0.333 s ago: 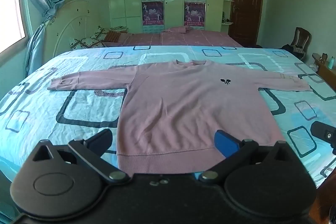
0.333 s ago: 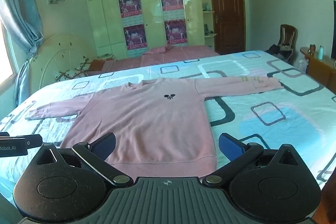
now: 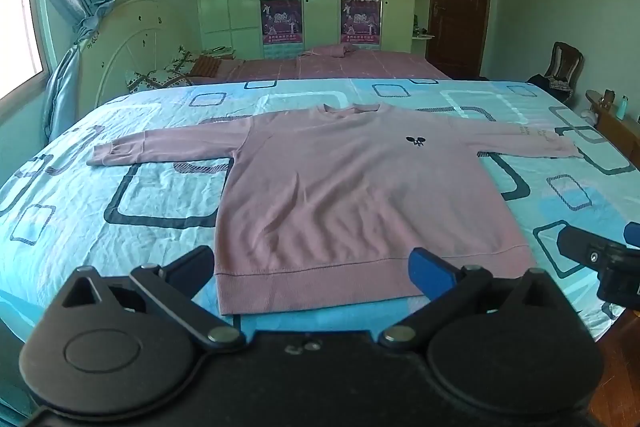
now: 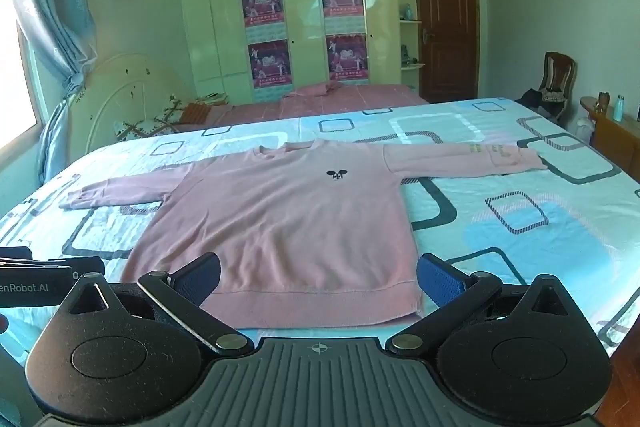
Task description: Fold small clothes
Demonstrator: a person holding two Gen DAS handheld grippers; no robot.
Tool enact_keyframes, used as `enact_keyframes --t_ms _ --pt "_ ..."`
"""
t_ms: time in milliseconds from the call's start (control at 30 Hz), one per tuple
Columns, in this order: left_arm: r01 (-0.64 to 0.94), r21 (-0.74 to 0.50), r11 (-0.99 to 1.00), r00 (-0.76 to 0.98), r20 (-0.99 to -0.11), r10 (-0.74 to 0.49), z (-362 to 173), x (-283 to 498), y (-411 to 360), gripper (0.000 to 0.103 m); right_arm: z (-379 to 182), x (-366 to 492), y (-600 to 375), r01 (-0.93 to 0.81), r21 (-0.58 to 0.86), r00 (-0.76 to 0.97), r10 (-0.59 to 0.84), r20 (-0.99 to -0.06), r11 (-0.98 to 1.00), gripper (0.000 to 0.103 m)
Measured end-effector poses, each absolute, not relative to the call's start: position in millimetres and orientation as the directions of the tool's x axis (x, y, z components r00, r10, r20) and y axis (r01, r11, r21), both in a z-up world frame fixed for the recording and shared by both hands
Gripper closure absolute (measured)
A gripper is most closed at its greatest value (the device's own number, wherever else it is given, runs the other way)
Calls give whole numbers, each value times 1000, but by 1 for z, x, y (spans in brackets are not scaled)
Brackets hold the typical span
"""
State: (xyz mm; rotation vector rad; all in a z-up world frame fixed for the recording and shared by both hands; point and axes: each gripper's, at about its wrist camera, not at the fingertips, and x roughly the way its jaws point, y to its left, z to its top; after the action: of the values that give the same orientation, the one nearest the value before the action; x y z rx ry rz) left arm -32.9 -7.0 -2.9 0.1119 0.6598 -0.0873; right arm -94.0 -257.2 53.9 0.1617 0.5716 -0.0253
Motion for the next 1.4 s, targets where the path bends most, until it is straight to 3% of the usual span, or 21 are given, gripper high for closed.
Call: enact_keyframes --t_ms 1400 --pt "101 34 994 775 -630 -57 -3 -30 -2 0 57 -93 -254 99 120 841 -19 -541 988 0"
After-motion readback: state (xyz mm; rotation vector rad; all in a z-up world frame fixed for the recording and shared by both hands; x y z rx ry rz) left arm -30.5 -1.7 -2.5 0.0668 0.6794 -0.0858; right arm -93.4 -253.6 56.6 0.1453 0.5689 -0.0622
